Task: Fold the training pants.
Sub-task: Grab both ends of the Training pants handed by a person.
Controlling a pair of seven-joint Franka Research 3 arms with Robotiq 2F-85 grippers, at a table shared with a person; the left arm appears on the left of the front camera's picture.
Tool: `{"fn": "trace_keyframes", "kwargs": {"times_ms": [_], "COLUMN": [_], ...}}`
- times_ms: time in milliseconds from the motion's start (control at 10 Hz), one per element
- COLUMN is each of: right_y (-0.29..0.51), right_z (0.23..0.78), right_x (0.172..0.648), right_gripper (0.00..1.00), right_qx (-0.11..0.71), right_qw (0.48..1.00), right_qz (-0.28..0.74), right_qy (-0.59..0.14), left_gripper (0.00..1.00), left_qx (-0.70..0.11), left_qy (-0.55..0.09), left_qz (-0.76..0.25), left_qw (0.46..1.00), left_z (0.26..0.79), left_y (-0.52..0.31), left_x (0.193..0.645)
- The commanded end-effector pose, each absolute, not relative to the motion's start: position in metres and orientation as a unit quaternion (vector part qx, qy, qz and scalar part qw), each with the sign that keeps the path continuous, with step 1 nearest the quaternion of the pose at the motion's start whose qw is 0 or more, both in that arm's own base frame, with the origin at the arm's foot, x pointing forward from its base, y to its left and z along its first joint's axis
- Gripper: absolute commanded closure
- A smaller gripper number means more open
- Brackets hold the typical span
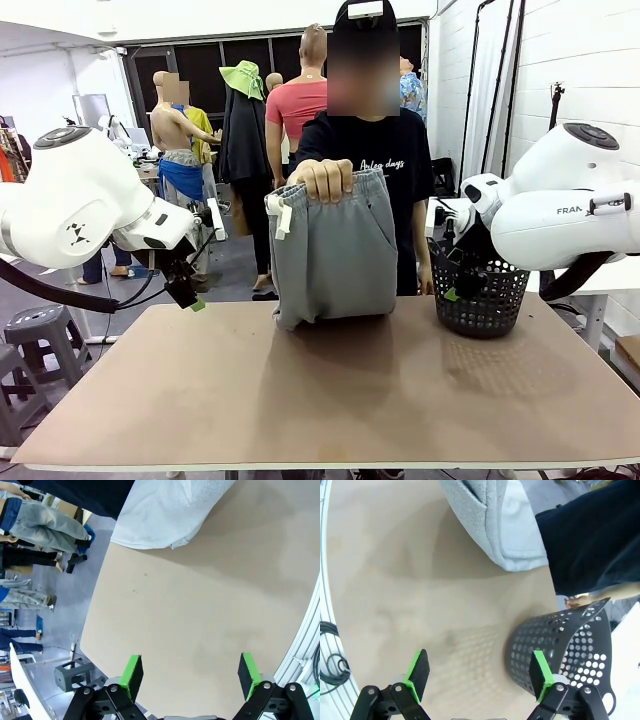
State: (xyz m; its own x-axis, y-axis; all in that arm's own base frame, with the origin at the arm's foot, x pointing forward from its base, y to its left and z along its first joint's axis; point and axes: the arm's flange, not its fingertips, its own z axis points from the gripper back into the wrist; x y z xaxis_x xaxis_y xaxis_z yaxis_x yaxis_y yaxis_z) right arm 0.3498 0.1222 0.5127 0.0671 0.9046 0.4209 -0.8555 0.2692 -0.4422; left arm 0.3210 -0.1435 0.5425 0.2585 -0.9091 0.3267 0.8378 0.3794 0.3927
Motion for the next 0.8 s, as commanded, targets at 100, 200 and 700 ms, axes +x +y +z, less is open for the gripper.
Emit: {"fn": "trace_keyframes", "kwargs": {"times_ms": [100,200,700], "right_y": [0.124,0.124,0.130], "right_z": [0.504,0.500,0.483], "right_x": [0.366,0.370,0.415], "right_gripper": [0.00,0.00,0.00], "right_qx": [-0.014,0.007,0.078], "right_qw": [0.712,0.698,0.623], "right_qz": [0.613,0.623,0.644], "right_qy": [-0.343,-0.353,-0.438], "left_gripper": [0.00,0.00,0.00], "left_qx": [0.051,0.021,-0.038], "left_qy": [-0.275,-0.285,-0.378], "left_qz": [-0.583,-0.599,-0.615], "left_qw": [0.763,0.749,0.691], "left_z": [0.514,0.503,0.483], "left_y": [-0.128,-0.128,-0.128], "left_x": [0.363,0.369,0.396]}}
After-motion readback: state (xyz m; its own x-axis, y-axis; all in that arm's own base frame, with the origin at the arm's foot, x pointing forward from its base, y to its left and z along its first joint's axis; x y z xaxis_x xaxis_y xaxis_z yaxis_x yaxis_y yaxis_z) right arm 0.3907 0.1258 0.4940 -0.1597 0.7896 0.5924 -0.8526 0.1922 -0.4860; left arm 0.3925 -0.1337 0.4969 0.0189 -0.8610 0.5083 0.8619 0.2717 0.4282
